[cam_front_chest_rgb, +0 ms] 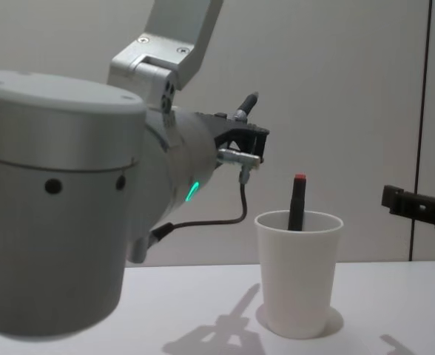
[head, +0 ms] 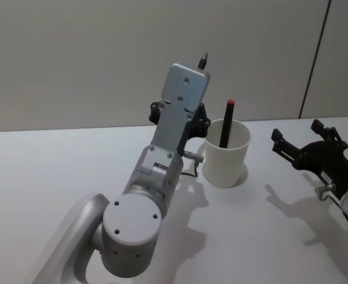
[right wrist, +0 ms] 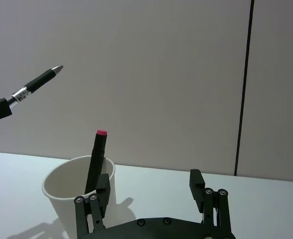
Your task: Place the pen into the pen holder.
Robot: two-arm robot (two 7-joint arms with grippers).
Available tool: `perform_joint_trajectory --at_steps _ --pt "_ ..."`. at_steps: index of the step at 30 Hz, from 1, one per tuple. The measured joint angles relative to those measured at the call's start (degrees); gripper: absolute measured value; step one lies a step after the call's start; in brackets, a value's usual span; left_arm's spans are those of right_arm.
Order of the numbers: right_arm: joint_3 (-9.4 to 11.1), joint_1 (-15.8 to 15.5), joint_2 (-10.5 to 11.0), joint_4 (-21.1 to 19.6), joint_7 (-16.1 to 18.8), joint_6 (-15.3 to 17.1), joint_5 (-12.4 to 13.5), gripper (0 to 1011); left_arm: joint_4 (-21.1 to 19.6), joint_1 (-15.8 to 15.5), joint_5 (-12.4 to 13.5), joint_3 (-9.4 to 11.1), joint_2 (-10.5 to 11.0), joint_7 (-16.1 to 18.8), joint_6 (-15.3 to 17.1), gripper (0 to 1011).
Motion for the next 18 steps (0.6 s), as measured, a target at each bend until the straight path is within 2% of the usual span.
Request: perform_joint_trajectory --at_steps 4,7,13,14,15,18 --pt "0.4 0.2 0.0 -0.3 0.7 2.0 3.0 1001 0.0 0.0 0.0 0.0 0.0 -0.1 -0.1 154" --pt "0.8 0.6 -0.1 -0.7 1.6 4.7 6.5 1001 0.0 0.0 0.1 0.0 0.0 -0.1 -0.1 154" --pt "1.4 1.4 -0.2 -1.1 2.7 9.2 11.9 1001 0.1 0.1 0.1 0.1 -0.1 -0.2 -0.1 154" --pt "1.6 1.7 -0.2 -1.2 3.0 10.8 13.7 1001 0.1 0.1 0.1 0.1 -0.1 -0.2 -0.1 154" --pt "1.6 1.7 -0.2 -1.2 3.0 10.8 13.7 1001 0.1 0.1 0.1 0.1 -0.1 -0.2 -0.1 154" --pt "2.0 2.5 -0.3 -1.4 3.7 14.7 18.1 1001 0.1 0.1 0.1 0.1 -0.1 -0.2 -0.2 154"
